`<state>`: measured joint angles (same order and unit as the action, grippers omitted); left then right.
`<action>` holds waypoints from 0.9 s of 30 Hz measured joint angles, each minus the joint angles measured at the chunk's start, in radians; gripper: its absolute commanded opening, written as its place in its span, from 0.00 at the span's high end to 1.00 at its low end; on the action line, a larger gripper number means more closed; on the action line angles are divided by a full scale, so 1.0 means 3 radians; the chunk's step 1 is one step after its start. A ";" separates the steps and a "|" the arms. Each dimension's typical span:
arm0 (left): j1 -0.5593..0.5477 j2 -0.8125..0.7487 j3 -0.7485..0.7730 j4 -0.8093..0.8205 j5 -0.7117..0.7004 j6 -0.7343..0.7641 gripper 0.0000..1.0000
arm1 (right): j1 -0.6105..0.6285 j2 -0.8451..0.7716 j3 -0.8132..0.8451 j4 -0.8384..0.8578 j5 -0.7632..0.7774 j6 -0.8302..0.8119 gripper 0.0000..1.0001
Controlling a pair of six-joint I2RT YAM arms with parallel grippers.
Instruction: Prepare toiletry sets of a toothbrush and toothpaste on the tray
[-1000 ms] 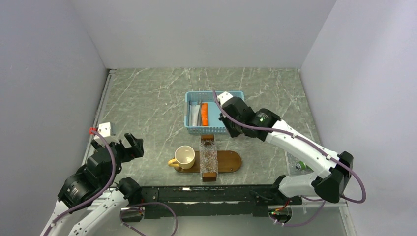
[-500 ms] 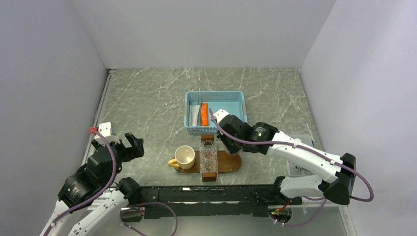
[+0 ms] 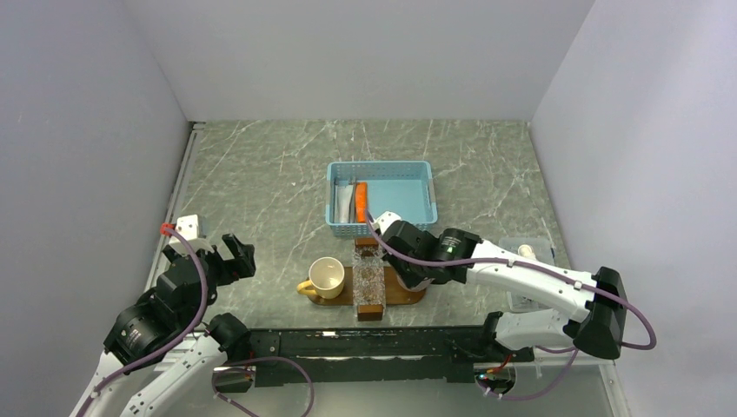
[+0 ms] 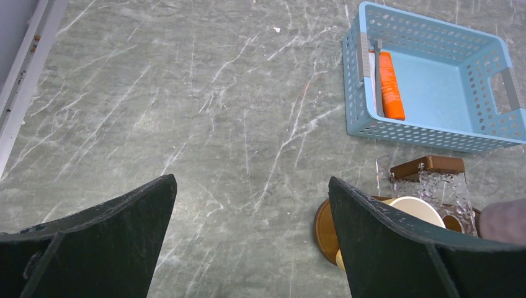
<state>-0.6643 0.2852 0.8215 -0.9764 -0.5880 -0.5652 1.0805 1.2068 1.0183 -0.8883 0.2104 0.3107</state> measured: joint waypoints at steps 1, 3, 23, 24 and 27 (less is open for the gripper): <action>0.0000 0.0001 0.0000 0.0000 0.0000 0.0000 0.01 | 0.0011 0.0004 -0.0011 0.0006 -0.0008 0.0008 1.00; 0.0000 0.0001 0.0000 0.0000 0.0000 0.0000 0.01 | 0.0033 0.0006 -0.0036 0.0036 -0.0013 0.0027 1.00; 0.0000 0.0003 0.0000 0.0000 0.0003 0.0000 0.01 | 0.0122 0.0139 -0.0215 0.0289 -0.0029 0.0086 1.00; 0.0000 0.0003 0.0000 0.0000 0.0003 0.0000 0.01 | 0.0122 0.0144 -0.0220 0.0289 -0.0029 0.0089 1.00; 0.0000 0.0003 0.0000 0.0000 0.0003 0.0001 0.01 | 0.0123 0.0164 -0.0220 0.0306 -0.0028 0.0092 1.00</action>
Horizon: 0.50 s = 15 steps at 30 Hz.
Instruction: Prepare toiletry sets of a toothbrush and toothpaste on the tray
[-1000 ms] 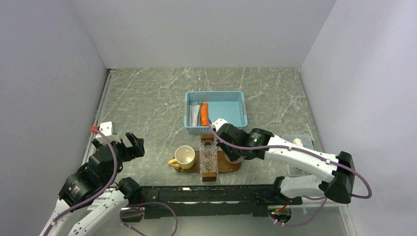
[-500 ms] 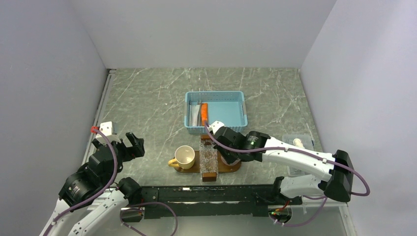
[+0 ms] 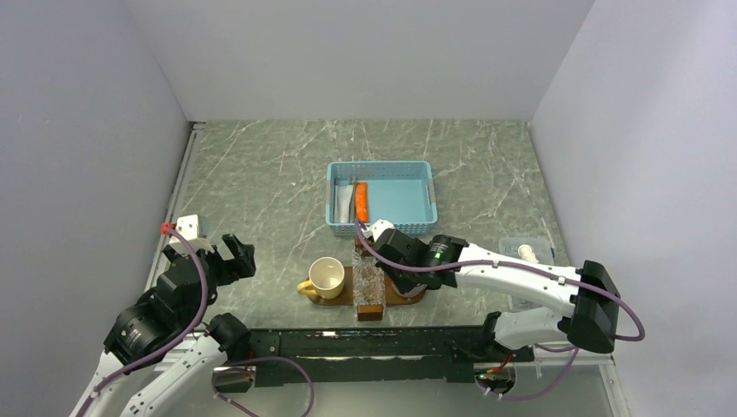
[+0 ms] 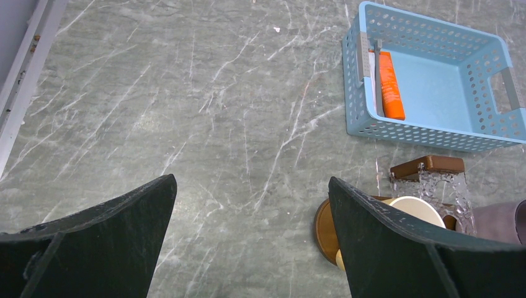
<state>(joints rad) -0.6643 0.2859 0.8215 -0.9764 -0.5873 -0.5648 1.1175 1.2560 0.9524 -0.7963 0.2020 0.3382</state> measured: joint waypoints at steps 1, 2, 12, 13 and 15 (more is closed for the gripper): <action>0.0000 0.0000 0.0000 0.0000 0.0001 0.0000 0.01 | 0.0001 0.0008 0.0000 0.0008 -0.0001 0.0005 1.00; 0.0000 0.0000 0.0000 0.0000 0.0001 0.0000 0.01 | 0.0004 0.0023 0.0000 0.0018 0.0000 0.0009 1.00; 0.0000 0.0000 0.0000 0.0001 0.0024 0.0001 0.01 | 0.0046 0.0092 0.0000 0.0055 0.0018 0.0011 1.00; 0.0000 0.0000 0.0000 0.0001 0.0024 0.0001 0.01 | 0.0053 0.0095 0.0000 0.0058 0.0022 0.0010 1.00; 0.0000 0.0000 0.0000 0.0001 0.0025 0.0001 0.01 | 0.0072 0.0100 0.0001 0.0058 0.0037 0.0011 1.00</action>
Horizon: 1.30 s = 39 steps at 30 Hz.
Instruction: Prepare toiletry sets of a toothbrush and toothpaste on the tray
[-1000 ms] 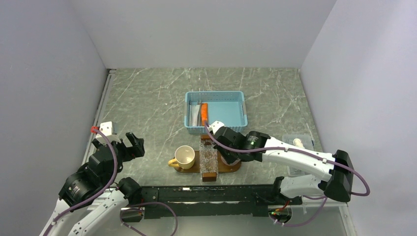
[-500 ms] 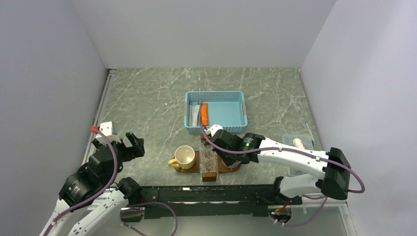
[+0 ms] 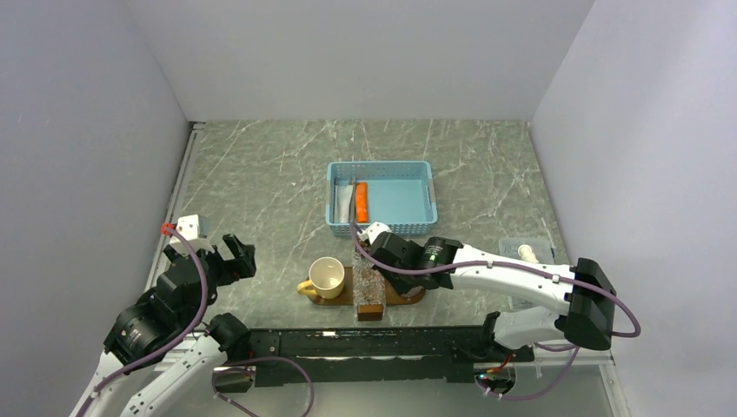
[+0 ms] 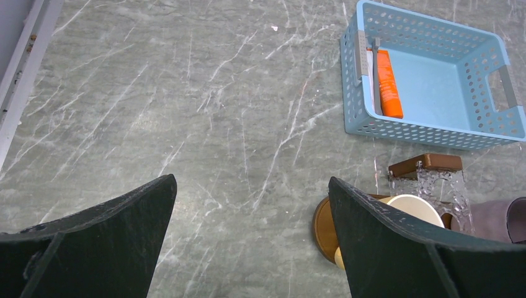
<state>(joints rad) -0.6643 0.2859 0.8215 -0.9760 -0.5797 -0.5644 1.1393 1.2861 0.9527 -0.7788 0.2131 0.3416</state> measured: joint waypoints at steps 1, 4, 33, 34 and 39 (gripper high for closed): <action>0.0000 0.0000 0.0000 0.0001 0.0000 0.0000 0.01 | 0.0010 0.0004 0.0003 -0.0001 0.0018 -0.0001 1.00; 0.0000 0.0000 0.0000 0.0006 0.0000 0.0001 0.01 | 0.0039 0.0009 0.0006 -0.0006 0.0055 0.0000 1.00; 0.0000 0.0000 0.0000 0.0022 0.0024 0.0009 0.01 | 0.0170 -0.0038 0.0025 -0.0120 0.0305 0.0196 0.60; 0.0000 0.0000 0.0000 0.0022 0.0023 0.0009 0.01 | 0.0170 -0.0060 0.0029 -0.0131 0.0323 0.0201 0.59; 0.0000 0.0000 0.0000 0.0022 0.0024 0.0009 0.01 | 0.0173 -0.0217 0.0163 -0.0203 0.0504 0.0207 0.50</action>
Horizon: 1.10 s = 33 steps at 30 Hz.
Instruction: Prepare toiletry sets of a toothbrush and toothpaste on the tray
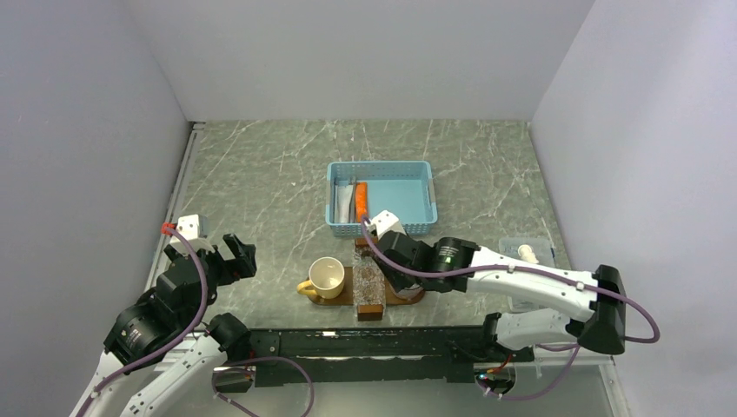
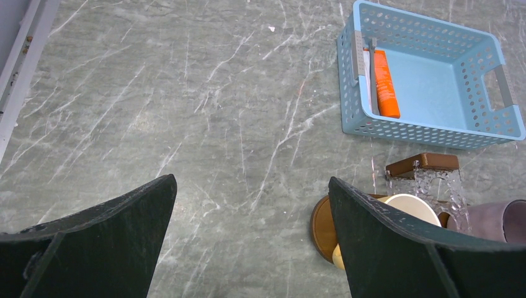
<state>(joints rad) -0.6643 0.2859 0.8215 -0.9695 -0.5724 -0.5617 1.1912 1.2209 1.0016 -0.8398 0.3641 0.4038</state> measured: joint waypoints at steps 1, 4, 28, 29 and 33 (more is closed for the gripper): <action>0.0000 0.0000 0.0000 0.0000 0.0000 0.0000 0.01 | 0.0000 -0.0039 0.0043 0.0000 0.0047 -0.0004 0.49; 0.0000 0.0000 0.0000 0.0000 0.0000 0.0000 0.01 | 0.0000 -0.0131 0.0202 0.0004 0.0214 -0.0031 0.47; 0.0000 0.0038 0.0000 0.0041 0.0089 0.0067 0.01 | -0.0844 0.0842 0.1253 0.0609 0.0230 -0.0441 0.38; 0.0000 0.0052 0.0000 0.0048 0.0092 0.0075 0.01 | -0.0895 0.0896 0.1301 0.0626 0.0209 -0.0434 0.38; 0.0000 0.0112 0.0000 0.0074 0.0114 0.0090 0.01 | -0.1078 0.1141 0.1469 0.0712 0.0076 -0.0384 0.39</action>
<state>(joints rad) -0.6643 0.3195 0.8215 -0.9474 -0.5381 -0.5346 0.8677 1.5631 1.4422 -0.6262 0.3870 0.2886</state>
